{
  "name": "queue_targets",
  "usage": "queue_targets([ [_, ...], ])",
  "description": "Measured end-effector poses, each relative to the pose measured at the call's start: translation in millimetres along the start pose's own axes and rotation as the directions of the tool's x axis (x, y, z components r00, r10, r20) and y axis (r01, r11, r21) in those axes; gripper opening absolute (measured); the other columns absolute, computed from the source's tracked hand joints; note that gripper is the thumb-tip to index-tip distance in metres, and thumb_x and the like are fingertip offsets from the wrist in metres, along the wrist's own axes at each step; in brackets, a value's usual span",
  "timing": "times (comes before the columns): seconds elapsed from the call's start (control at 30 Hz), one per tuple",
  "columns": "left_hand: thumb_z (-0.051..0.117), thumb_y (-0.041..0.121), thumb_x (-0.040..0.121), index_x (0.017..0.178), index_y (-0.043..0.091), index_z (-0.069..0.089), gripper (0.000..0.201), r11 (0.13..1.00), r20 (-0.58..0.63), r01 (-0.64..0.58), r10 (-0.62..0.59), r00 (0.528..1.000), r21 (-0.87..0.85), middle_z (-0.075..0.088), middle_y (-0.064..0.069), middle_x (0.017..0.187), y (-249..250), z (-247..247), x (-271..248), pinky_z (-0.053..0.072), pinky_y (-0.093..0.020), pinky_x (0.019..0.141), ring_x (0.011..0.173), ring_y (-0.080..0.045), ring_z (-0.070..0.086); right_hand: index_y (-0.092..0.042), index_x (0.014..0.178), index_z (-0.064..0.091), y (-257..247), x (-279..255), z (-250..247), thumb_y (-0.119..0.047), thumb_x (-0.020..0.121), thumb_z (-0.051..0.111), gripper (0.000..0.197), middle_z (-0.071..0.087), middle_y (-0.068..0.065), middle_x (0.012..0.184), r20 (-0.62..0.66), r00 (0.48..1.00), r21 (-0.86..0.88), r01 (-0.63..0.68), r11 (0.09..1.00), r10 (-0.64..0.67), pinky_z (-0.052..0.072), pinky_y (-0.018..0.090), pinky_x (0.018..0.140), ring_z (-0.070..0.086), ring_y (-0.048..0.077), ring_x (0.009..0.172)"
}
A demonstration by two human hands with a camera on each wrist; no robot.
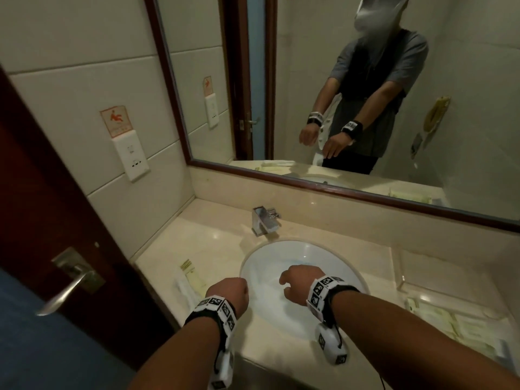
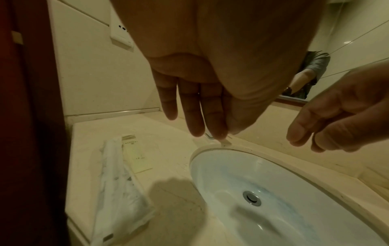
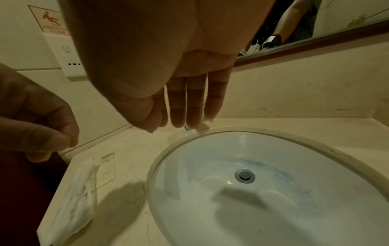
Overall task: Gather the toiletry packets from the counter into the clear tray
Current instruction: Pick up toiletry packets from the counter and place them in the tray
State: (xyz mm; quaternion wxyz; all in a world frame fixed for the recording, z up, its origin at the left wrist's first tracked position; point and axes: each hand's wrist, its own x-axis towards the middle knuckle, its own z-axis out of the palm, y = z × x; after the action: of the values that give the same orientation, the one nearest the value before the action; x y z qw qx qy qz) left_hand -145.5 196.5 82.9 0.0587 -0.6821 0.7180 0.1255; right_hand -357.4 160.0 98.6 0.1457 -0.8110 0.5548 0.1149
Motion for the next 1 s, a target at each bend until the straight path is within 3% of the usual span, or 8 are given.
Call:
queue_targets([
  [0.37,0.046,0.027,0.094,0.102,0.019,0.068,0.025,0.987,0.091,0.161,-0.158,0.983,-0.024,0.069,-0.004,0.106,-46,2,16,0.051,-0.033,0.080,0.098,-0.027,0.064,-0.036,0.138,0.053,-27,72,10,-0.036,0.095,0.047,0.043,0.053,-0.008,0.141,0.104,0.983,0.019,0.148,0.989,-0.149,0.040,0.032,0.104,0.050,0.017,0.128],
  [0.63,0.047,0.027,0.093,0.104,0.020,0.066,0.024,0.976,0.209,0.213,-0.198,0.958,-0.051,0.067,-0.005,0.110,-64,32,17,0.050,-0.035,0.082,0.102,-0.028,0.063,-0.037,0.137,0.054,-51,107,42,-0.035,0.094,0.052,0.043,0.051,-0.007,0.144,0.226,0.959,0.044,0.165,0.985,-0.171,0.039,0.035,0.109,0.049,0.019,0.131],
  [0.87,0.049,0.028,0.093,0.113,0.020,0.064,0.026,0.956,0.259,0.279,-0.247,0.934,-0.095,0.064,-0.005,0.119,-111,41,26,0.050,-0.033,0.089,0.109,-0.026,0.061,-0.035,0.138,0.053,-95,136,51,-0.038,0.094,0.055,0.044,0.051,-0.005,0.144,0.280,0.937,0.061,0.198,0.978,-0.207,0.040,0.033,0.105,0.050,0.020,0.130],
  [1.0,0.049,0.029,0.095,0.126,0.022,0.056,0.033,0.945,0.244,0.308,-0.275,0.930,-0.110,0.057,-0.002,0.131,-144,47,27,0.045,-0.029,0.094,0.119,-0.023,0.056,-0.033,0.141,0.051,-122,156,52,-0.037,0.095,0.056,0.046,0.051,-0.003,0.144,0.307,0.927,0.055,0.209,0.976,-0.215,0.044,0.036,0.103,0.052,0.021,0.129],
])
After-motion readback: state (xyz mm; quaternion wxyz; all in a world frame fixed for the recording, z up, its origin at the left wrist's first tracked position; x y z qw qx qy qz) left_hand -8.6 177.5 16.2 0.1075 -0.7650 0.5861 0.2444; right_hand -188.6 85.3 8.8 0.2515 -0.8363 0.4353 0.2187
